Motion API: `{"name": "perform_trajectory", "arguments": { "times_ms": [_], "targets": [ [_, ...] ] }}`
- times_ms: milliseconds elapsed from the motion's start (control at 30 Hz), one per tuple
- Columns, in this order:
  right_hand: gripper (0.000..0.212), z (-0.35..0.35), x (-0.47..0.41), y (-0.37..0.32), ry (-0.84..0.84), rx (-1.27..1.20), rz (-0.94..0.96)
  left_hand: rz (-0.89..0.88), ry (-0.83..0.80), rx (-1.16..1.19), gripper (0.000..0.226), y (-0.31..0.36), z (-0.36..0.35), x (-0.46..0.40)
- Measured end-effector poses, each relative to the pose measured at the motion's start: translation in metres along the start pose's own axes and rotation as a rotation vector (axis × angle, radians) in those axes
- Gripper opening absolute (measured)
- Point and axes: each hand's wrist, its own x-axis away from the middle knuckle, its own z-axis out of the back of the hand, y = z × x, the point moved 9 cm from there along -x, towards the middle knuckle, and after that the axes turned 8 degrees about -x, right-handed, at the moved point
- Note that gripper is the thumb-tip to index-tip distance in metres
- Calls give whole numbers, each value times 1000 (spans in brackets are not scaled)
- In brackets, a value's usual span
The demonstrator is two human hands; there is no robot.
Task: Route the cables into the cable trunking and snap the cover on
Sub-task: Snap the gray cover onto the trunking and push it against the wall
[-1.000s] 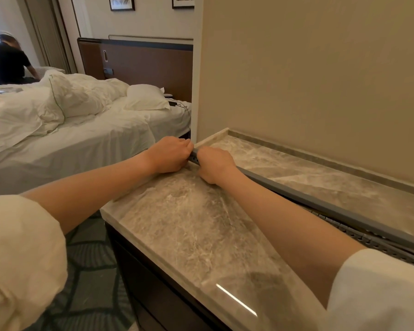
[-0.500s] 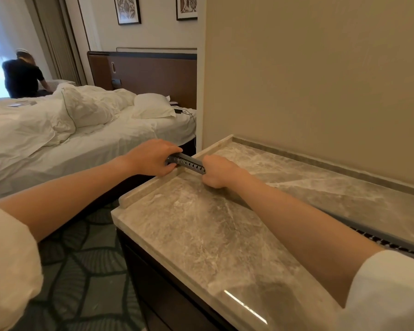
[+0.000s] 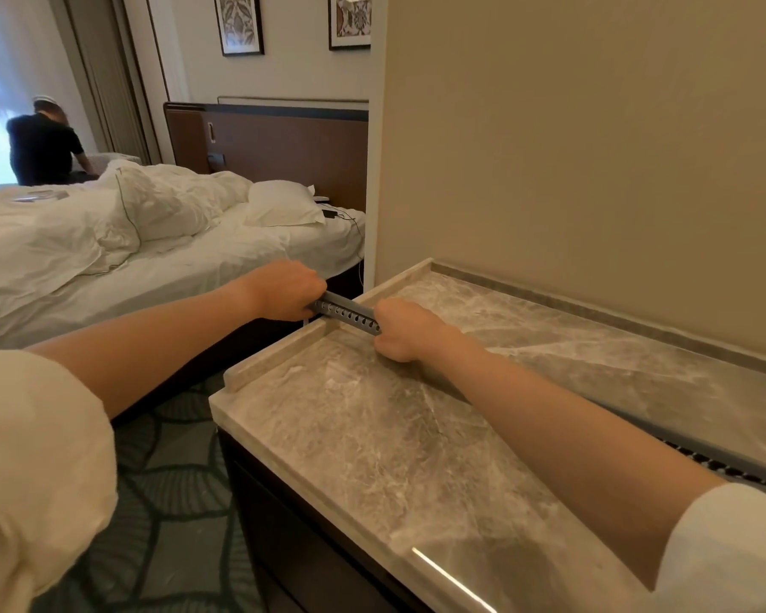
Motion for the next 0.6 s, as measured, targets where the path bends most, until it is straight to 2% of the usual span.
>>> {"name": "perform_trajectory", "arguments": {
  "times_ms": [67,167,367,600],
  "targets": [
    [6,0,0,0,6,5,-2,-45,-8,-55,21,2,1,-2],
    [16,-1,1,1,19,13,-9,-72,-31,-66,20,4,2,-4],
    [17,-5,5,-4,75,85,5,-94,4,-134,22,10,0,1],
    [16,-2,2,-8,105,174,-14,-55,77,-199,25,13,2,7]
  ]
}}
